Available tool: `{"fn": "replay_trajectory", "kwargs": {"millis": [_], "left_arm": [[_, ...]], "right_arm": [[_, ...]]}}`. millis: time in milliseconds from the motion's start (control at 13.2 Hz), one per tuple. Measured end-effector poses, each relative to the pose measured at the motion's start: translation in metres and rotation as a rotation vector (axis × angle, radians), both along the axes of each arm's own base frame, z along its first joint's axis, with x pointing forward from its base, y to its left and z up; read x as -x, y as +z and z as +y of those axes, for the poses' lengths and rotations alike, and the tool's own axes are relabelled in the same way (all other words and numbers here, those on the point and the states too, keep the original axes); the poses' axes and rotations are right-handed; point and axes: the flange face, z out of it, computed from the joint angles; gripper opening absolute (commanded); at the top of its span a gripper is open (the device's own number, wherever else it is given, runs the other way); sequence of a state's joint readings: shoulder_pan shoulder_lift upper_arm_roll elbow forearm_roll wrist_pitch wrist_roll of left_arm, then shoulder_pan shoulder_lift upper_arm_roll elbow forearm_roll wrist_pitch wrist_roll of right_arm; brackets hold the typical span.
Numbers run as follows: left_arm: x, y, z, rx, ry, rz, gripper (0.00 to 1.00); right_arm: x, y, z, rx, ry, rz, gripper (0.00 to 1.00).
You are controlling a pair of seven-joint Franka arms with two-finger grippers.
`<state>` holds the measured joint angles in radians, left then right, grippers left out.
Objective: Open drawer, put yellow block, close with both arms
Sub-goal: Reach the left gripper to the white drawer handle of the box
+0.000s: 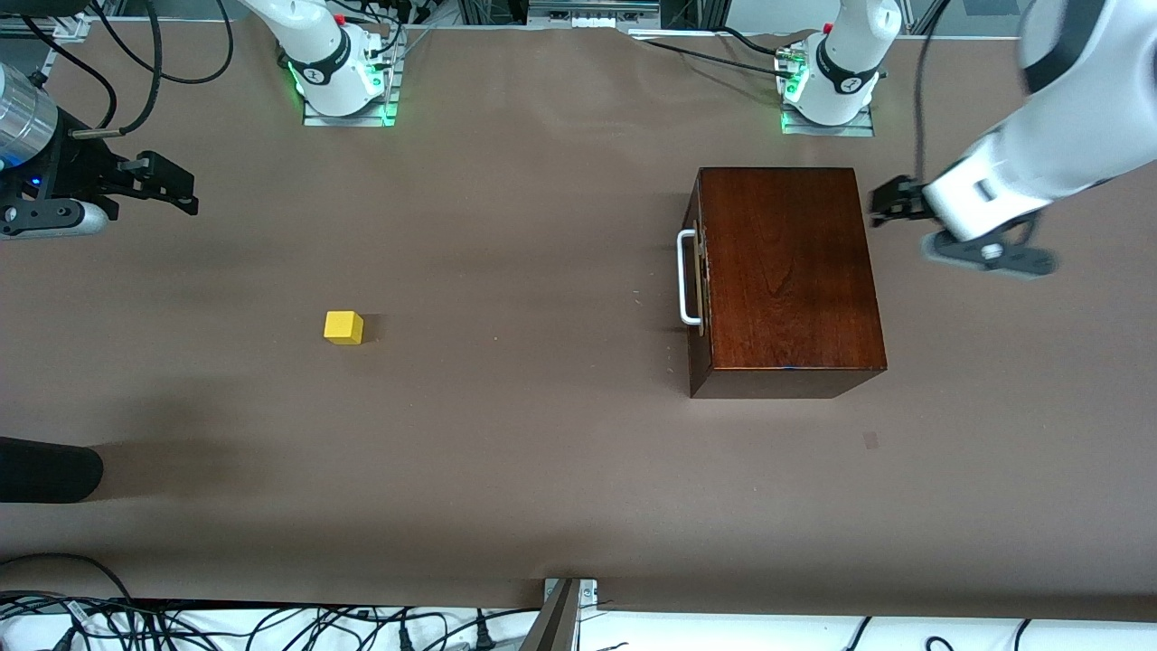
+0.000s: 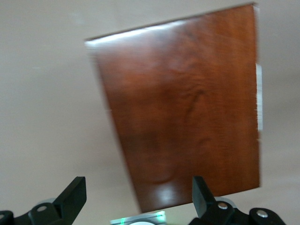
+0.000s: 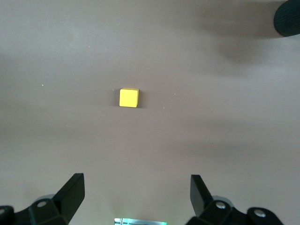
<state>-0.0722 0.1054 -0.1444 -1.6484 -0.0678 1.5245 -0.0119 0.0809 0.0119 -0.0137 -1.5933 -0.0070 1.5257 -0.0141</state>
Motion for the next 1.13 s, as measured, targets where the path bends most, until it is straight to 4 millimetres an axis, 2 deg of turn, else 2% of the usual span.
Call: {"fn": "replay_trajectory", "kwargs": {"millis": [303,530,681,908,984,1135], "left_arm": [[-0.023,-0.048,-0.077,0.013,-0.01,0.038,1.0],[-0.011,-0.086,-0.173,-0.01,0.025,0.024,1.0],[0.003,-0.106,-0.22,-0.024,0.076,0.01,1.0],[0.03,-0.128,-0.274,-0.073,0.119,-0.015,1.0],[0.038,-0.135,-0.286,-0.099,0.114,-0.029,1.0],[0.042,-0.151,-0.294,-0.119,0.108,-0.042,1.0]], "right_arm": [[0.0,0.0,0.0,0.0,-0.001,0.0,1.0],[0.0,0.0,-0.001,0.0,-0.001,0.0,1.0],[0.0,0.0,-0.001,0.0,-0.001,0.001,1.0],[0.0,0.0,-0.001,0.0,-0.001,0.001,1.0],[0.0,0.0,-0.001,0.0,-0.002,0.001,1.0],[-0.001,0.0,-0.001,0.0,-0.002,0.001,1.0]]}}
